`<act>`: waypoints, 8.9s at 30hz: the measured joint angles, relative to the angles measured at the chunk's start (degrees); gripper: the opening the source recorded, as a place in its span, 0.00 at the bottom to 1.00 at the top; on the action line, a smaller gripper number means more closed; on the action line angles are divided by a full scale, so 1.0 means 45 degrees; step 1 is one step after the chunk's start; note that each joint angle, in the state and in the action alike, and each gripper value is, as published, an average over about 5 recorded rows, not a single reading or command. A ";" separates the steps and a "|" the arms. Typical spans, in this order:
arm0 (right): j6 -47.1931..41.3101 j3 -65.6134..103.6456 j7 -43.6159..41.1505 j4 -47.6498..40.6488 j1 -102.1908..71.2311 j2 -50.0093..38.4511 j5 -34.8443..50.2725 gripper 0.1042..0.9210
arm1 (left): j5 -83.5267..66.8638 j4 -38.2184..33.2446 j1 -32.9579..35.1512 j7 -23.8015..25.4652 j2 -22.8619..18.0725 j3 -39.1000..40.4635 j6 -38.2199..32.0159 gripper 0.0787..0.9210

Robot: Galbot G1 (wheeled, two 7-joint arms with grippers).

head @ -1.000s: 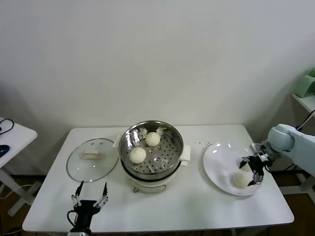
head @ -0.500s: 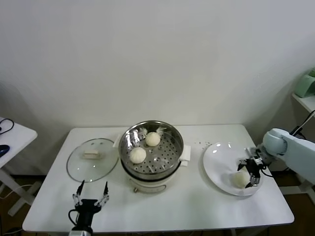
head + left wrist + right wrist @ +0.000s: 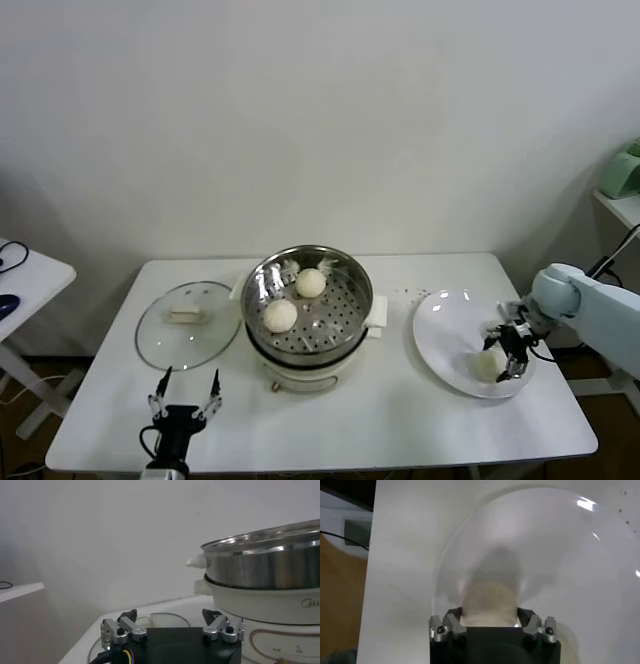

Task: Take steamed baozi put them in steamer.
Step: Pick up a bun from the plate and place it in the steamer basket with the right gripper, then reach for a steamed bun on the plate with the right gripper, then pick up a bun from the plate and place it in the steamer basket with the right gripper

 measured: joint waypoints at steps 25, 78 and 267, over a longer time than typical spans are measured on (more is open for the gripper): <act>0.0840 -0.1637 -0.0438 0.0942 0.3402 0.0515 0.0871 0.69 | 0.0088 -0.0250 0.0090 0.0040 0.0072 0.0095 0.0153 0.88; 0.7413 -0.2617 -0.0661 0.5752 0.5463 0.7957 -0.6632 0.67 | 0.0551 -0.0587 0.0645 0.0032 0.0664 0.0491 0.0313 0.88; -0.0428 -0.2748 0.0290 -0.2995 0.5148 0.3283 0.3609 0.71 | -0.0011 -0.0534 -0.0034 0.0553 0.0872 0.0821 0.0163 0.88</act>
